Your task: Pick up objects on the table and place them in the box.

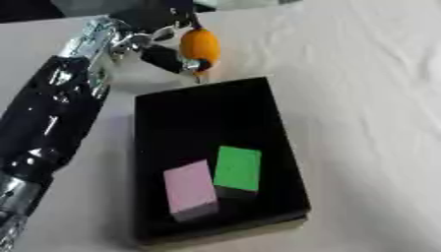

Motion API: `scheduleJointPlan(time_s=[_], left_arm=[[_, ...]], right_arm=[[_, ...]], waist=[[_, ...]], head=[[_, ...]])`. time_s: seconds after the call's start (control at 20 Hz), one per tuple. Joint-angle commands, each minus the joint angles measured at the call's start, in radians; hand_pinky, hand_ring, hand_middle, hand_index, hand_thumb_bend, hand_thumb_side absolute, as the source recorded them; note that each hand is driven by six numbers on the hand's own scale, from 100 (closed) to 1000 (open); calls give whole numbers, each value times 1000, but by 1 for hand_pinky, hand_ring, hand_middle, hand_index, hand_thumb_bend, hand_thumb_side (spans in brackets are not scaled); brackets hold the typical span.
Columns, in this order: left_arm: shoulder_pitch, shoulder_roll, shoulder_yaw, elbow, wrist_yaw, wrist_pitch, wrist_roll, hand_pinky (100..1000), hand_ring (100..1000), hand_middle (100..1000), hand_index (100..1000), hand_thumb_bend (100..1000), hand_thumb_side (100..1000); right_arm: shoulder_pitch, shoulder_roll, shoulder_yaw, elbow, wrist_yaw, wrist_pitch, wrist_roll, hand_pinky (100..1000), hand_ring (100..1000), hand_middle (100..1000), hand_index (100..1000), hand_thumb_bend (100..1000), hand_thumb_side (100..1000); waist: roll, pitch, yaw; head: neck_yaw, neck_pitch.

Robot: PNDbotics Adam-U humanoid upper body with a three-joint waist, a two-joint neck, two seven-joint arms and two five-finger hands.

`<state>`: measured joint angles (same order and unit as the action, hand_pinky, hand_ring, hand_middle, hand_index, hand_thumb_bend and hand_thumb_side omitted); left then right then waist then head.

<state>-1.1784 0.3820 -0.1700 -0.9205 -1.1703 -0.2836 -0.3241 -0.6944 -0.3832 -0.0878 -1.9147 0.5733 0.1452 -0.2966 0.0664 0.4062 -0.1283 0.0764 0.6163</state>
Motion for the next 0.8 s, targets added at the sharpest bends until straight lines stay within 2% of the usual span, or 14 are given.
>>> scheduleJointPlan(time_s=[0.05, 0.15, 0.25, 0.3, 0.35, 0.4, 0.55, 0.6, 0.65, 0.8], left_arm=[[-25, 4, 22, 19, -46, 11, 38, 800, 896, 889, 909, 367, 874], [-24, -2, 27, 31, -52, 16, 56, 737, 847, 834, 866, 212, 801], [-24, -5, 29, 35, -46, 20, 76, 662, 778, 766, 794, 100, 667], [-24, -6, 28, 34, -42, 21, 85, 638, 760, 751, 777, 100, 575], [-25, -6, 25, 32, -46, 23, 96, 590, 718, 712, 738, 100, 342], [-25, -7, 22, 31, -51, 25, 105, 576, 706, 703, 731, 100, 289], [-23, -12, 21, 27, -36, 23, 122, 501, 649, 664, 700, 100, 204], [-23, -11, 19, 22, -27, 23, 127, 497, 645, 662, 697, 100, 203], [-24, -11, 18, 14, -16, 25, 134, 440, 604, 627, 672, 100, 195], [-26, -8, 13, -18, 13, 41, 168, 377, 564, 602, 649, 100, 185]], right_arm=[[-14, -12, -5, -17, -10, -1, -4, 840, 655, 621, 822, 100, 978], [-15, -11, -6, -17, -12, -2, -4, 840, 655, 621, 822, 100, 979], [-14, -12, -7, -16, -13, -1, -5, 840, 655, 621, 822, 100, 979], [-13, -12, -8, -16, -14, -1, -6, 840, 655, 621, 822, 100, 980], [-13, -11, -10, -16, -15, 0, -7, 840, 656, 621, 822, 100, 980], [-12, -10, -10, -16, -16, -1, -8, 840, 655, 621, 822, 100, 980], [-6, -9, -13, -16, -17, 0, -11, 840, 655, 620, 822, 100, 981], [-4, -9, -14, -15, -18, 0, -12, 840, 655, 620, 822, 100, 981], [-2, -10, -15, -15, -18, 1, -13, 840, 656, 620, 822, 100, 982], [3, -7, -16, -14, -19, 0, -14, 840, 656, 621, 822, 100, 983]], waist=[[-2, -19, -2], [-3, -16, -5], [-4, -16, -5], [-4, -15, -5], [-4, -16, -6], [-4, -16, -6], [-5, -19, -6], [-5, -20, -5], [-5, -22, -4], [-5, -30, -2]], head=[[5, -14], [8, -15], [8, -13], [9, -12], [10, -12], [11, -12], [9, -8], [8, -5], [8, -3], [5, 3]])
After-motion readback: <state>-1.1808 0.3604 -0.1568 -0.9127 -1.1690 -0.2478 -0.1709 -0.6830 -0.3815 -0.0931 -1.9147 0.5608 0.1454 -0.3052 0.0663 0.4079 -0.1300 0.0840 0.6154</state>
